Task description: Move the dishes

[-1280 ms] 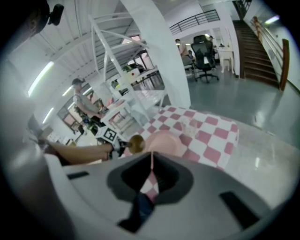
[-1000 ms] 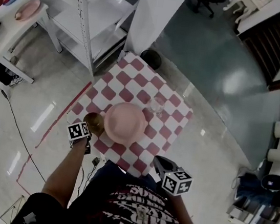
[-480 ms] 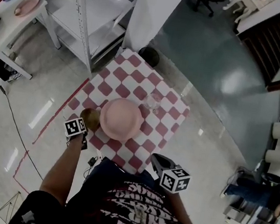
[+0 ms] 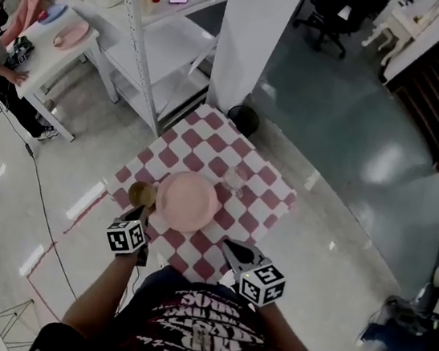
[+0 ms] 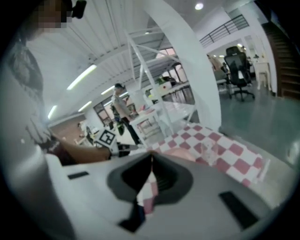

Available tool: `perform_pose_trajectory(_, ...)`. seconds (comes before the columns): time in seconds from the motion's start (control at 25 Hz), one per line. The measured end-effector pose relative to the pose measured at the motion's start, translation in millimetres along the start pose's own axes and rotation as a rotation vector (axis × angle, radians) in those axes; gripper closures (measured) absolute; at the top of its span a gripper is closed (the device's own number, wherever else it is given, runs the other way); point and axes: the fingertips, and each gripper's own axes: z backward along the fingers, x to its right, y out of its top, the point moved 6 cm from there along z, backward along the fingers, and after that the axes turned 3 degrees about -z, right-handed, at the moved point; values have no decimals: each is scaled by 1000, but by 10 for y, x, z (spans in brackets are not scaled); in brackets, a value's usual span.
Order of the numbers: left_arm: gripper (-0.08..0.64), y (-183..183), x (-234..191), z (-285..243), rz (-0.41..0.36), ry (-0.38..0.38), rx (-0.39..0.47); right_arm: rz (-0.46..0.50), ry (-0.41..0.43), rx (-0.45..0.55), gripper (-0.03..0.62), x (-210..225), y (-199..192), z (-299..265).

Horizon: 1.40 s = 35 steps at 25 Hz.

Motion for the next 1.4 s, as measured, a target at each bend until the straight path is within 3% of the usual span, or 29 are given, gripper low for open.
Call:
perform_pose_trajectory(0.16, 529, 15, 774, 349, -107, -61, 111, 87, 88, -12, 558, 77, -64, 225)
perform_pose_trajectory(0.32, 529, -21, 1268, 726, -188, -45, 189, 136, 158, -38, 558, 141, -130, 409)
perform_pose_trajectory(0.44, 531, -133, 1536, 905, -226, -49, 191, 135, 187, -37, 558, 176, -145, 457)
perform_pose_trajectory(0.64, 531, -224, 1862, 1220, -305, -78, 181, 223, 303, -54, 558, -113, -103, 389)
perform_pose_trajectory(0.8, 531, -159, 2186, 1446, -359, -173, 164, 281, 448, -50, 558, -629, 44, 413)
perform_pose_trajectory(0.88, 531, -138, 2293, 1498, -378, -220, 158, 291, 481, -38, 558, -815, 113, 404)
perform_pose_trajectory(1.08, 532, -48, 2151, 1587, -396, -307, 164, 235, 497, -32, 558, -1030, 168, 281)
perform_pose_trajectory(1.24, 534, -47, 2025, 1566, -416, -397, 133, 230, 424, -62, 558, -1138, 140, 209)
perform_pose_trajectory(1.4, 535, -25, 1933, 1499, -346, -546, 134, 156, 369, 19, 558, -1168, 103, 178)
